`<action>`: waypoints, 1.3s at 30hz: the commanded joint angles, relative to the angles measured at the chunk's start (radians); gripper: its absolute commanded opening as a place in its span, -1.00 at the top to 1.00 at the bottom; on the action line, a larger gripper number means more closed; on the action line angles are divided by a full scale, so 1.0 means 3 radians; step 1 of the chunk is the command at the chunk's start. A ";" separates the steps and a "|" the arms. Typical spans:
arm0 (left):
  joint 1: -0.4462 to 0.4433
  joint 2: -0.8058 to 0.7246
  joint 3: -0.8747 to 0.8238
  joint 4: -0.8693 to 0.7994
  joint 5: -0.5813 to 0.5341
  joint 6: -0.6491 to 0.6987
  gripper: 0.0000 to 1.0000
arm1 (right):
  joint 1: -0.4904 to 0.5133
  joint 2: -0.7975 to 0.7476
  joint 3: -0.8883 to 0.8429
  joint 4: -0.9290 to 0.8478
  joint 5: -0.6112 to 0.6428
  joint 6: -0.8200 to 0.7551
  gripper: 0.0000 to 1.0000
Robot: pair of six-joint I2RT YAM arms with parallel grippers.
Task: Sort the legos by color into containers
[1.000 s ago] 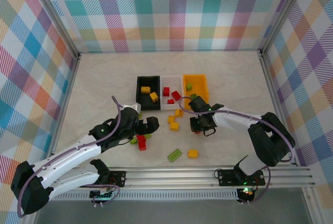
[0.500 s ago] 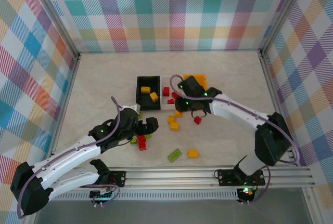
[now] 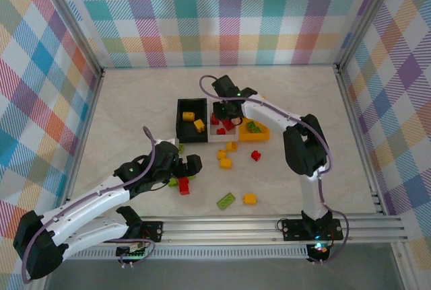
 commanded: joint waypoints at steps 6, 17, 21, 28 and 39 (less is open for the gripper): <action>0.0045 -0.0051 0.0148 -0.0246 -0.0123 0.0015 -1.00 | 0.0016 -0.0088 0.0168 -0.0101 0.0005 -0.0003 -0.08; -0.0193 0.0404 0.0243 -0.0611 0.0151 0.0186 -0.57 | 0.0058 -0.0854 -0.0876 0.0348 -0.0120 0.0126 -0.08; -0.0454 0.0547 0.0185 -0.0661 -0.0007 0.0105 -0.60 | 0.0055 -0.1063 -0.1216 0.0483 -0.0128 0.0179 -0.08; -0.0631 0.0799 0.0120 -0.0635 -0.0114 -0.0001 -0.34 | 0.0034 -0.1300 -0.1537 0.0614 -0.0149 0.0237 -0.08; -0.0687 0.0880 0.0118 -0.0770 -0.0339 -0.0076 -0.46 | -0.0016 -0.1405 -0.1704 0.0713 -0.0195 0.0270 -0.08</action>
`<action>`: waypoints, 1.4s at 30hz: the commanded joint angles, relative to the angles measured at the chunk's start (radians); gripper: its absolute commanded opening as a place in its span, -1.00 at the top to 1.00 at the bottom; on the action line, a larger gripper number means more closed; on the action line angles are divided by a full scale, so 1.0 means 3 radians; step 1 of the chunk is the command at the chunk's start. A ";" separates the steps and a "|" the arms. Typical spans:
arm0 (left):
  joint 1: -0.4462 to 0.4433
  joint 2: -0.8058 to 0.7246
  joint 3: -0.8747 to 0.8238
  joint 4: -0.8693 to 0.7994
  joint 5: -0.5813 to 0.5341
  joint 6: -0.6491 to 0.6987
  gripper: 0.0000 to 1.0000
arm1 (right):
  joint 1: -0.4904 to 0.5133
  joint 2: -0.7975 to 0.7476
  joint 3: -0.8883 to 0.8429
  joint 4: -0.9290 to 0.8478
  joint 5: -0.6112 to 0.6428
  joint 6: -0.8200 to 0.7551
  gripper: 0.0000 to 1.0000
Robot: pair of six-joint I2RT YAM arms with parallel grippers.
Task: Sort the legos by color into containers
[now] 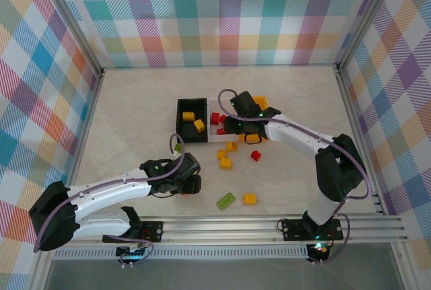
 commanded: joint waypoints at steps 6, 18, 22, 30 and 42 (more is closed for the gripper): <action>-0.0082 -0.0348 -0.0041 -0.0205 -0.0106 -0.0100 -0.62 | -0.0036 -0.0090 -0.0106 0.0097 -0.0077 0.0053 -0.08; -0.0082 0.0037 -0.0323 0.0002 0.0095 -0.0085 -0.65 | -0.0051 -0.0105 -0.0235 0.0170 -0.0103 0.0085 -0.08; -0.0082 0.0189 -0.0371 0.0156 -0.0019 -0.0029 -0.60 | -0.0072 -0.0120 -0.0247 0.0177 -0.0122 0.0090 -0.08; -0.0072 0.0258 -0.0336 0.0442 -0.0166 0.0146 -0.41 | -0.0092 -0.0167 -0.0246 0.0156 -0.0124 0.0075 -0.08; -0.0071 -0.0041 -0.0211 0.0298 0.0091 0.0019 0.20 | -0.0159 -0.0293 -0.0393 0.0194 -0.0123 0.0105 -0.08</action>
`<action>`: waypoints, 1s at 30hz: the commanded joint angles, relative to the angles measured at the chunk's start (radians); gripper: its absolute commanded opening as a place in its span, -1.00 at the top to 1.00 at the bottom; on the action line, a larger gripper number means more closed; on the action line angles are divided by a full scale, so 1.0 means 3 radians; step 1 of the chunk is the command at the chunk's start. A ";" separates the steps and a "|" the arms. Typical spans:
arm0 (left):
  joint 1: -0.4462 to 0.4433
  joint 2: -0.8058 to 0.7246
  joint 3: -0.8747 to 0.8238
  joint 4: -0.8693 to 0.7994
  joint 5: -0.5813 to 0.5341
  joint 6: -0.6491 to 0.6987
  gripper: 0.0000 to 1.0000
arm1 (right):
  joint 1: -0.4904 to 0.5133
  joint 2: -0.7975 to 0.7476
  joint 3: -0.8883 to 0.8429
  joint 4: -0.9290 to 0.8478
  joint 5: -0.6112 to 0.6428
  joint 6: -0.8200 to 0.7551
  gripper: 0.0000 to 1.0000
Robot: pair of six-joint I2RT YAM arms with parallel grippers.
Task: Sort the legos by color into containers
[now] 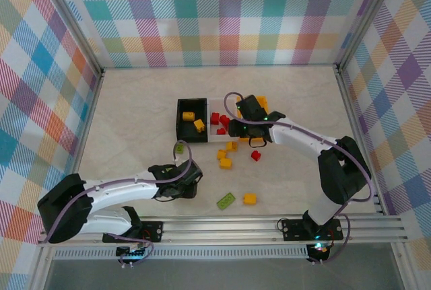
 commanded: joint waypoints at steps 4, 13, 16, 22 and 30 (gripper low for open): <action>0.0055 -0.0282 0.0412 -0.0036 0.0276 -0.0053 0.20 | -0.0076 -0.0310 -0.0212 0.0099 -0.0040 0.0100 -0.09; 0.0730 0.0838 0.1759 0.0361 0.0541 0.0458 0.26 | -0.0167 -0.0625 -0.0661 0.0146 -0.0079 0.0223 -0.09; 0.0911 0.1397 0.2295 0.0320 0.0543 0.0545 0.31 | -0.0165 -0.0706 -0.0742 0.0145 -0.0079 0.0245 -0.09; 0.1066 0.2141 0.2988 0.0151 0.0488 0.0600 0.33 | -0.0165 -0.0845 -0.0834 0.0099 -0.0068 0.0235 -0.09; 0.1061 0.2394 0.3225 0.0123 0.0540 0.0560 -0.26 | -0.0162 -0.0920 -0.0970 0.0091 -0.0108 0.0214 -0.14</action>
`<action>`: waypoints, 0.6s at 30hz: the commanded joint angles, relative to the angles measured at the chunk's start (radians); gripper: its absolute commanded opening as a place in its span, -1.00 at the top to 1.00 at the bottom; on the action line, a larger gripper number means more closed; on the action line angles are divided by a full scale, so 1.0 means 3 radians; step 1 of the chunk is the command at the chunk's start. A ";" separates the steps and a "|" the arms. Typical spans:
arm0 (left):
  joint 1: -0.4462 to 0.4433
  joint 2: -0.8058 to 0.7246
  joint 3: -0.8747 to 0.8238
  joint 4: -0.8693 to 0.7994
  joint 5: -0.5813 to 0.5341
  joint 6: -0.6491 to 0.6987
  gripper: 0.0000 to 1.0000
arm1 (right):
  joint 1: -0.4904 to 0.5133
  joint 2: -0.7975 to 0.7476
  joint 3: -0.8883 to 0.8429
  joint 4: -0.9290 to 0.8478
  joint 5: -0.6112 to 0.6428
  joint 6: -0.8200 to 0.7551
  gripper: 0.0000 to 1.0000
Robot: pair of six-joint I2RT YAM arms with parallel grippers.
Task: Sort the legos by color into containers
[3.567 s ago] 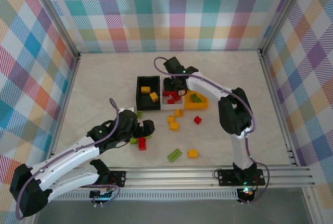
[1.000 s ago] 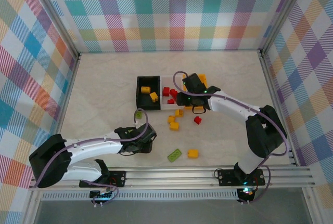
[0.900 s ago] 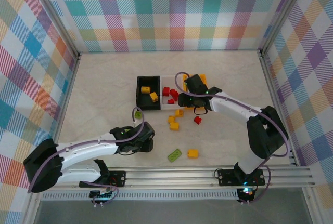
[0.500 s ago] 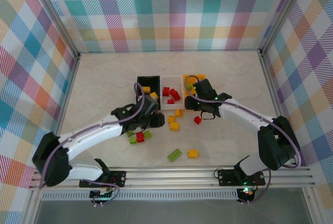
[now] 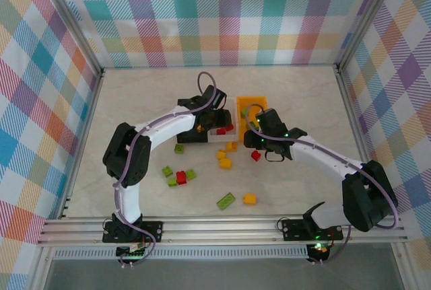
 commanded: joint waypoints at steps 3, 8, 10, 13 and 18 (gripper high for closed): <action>-0.0042 -0.0144 0.0090 -0.0048 0.0053 0.0009 -0.50 | -0.0008 -0.0064 -0.0100 -0.0007 -0.0126 0.0019 -0.21; -0.0126 -0.0607 -0.0156 0.0091 0.0118 -0.0033 -0.73 | -0.0008 -0.0052 -0.0157 -0.0049 -0.0109 -0.0023 -0.25; -0.0154 -0.0866 -0.0364 0.0160 0.0145 -0.0066 -0.78 | -0.0009 0.0018 -0.0158 -0.0089 -0.0046 -0.0048 -0.26; -0.0165 -0.1277 -0.0777 0.0268 0.0171 -0.0143 -0.84 | -0.0008 0.0186 -0.0171 -0.0062 -0.0022 -0.0069 -0.27; -0.0163 -0.2003 -0.1544 0.0355 0.0110 -0.0308 -0.92 | -0.0007 0.0485 -0.0163 0.0057 -0.0026 -0.0100 -0.24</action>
